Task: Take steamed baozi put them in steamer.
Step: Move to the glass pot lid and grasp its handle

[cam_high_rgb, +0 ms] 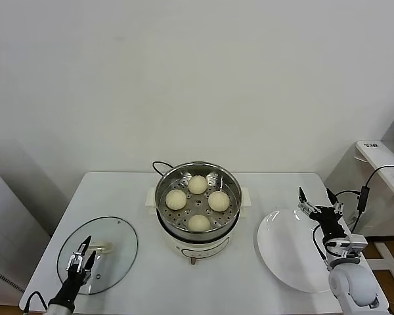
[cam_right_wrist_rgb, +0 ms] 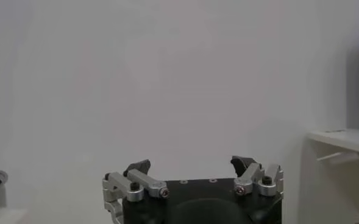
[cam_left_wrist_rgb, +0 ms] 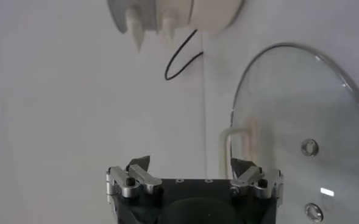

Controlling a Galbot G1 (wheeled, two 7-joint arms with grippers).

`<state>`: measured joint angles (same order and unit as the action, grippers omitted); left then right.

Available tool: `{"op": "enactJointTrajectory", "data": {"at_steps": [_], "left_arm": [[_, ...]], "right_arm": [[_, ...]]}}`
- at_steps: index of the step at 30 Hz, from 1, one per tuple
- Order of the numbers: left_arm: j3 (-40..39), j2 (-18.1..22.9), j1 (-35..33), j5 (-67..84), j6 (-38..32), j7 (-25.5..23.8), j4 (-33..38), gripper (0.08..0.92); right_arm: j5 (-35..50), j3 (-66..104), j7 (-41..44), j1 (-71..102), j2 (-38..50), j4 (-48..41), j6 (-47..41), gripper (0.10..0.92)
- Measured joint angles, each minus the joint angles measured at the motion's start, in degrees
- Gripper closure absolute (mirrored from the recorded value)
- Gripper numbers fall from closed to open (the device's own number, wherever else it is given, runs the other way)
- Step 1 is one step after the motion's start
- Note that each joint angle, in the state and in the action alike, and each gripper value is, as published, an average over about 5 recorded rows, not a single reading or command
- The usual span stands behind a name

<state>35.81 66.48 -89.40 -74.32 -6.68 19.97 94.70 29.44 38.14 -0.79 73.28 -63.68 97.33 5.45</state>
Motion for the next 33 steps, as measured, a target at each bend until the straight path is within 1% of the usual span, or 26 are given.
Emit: {"op": "enactJointTrajectory", "data": {"at_steps": [14, 17, 20, 33], "left_arm": [[-0.48, 1.02, 6.5, -2.37, 0.14, -0.53, -4.7, 0.177], [-0.45, 1.29, 7.16, -2.45, -0.08, -0.58, -5.3, 0.195], [-0.36, 1.38, 7.25, -2.47, -0.47, -0.58, -5.44, 0.259], [0.57, 1.18, 6.0, -0.38, -3.11, 0.43, -4.02, 0.639]], "right_arm": [[-0.88, 0.57, 0.91, -0.09, 0.02, -0.97, 0.59, 0.203], [-0.92, 0.75, 0.94, -0.17, 0.09, -1.15, 0.61, 0.203], [-1.0, 0.89, 0.95, -0.37, 0.05, -1.43, 0.65, 0.203], [-1.23, 0.76, 0.85, -1.51, 0.76, -1.96, 0.45, 0.203]]}}
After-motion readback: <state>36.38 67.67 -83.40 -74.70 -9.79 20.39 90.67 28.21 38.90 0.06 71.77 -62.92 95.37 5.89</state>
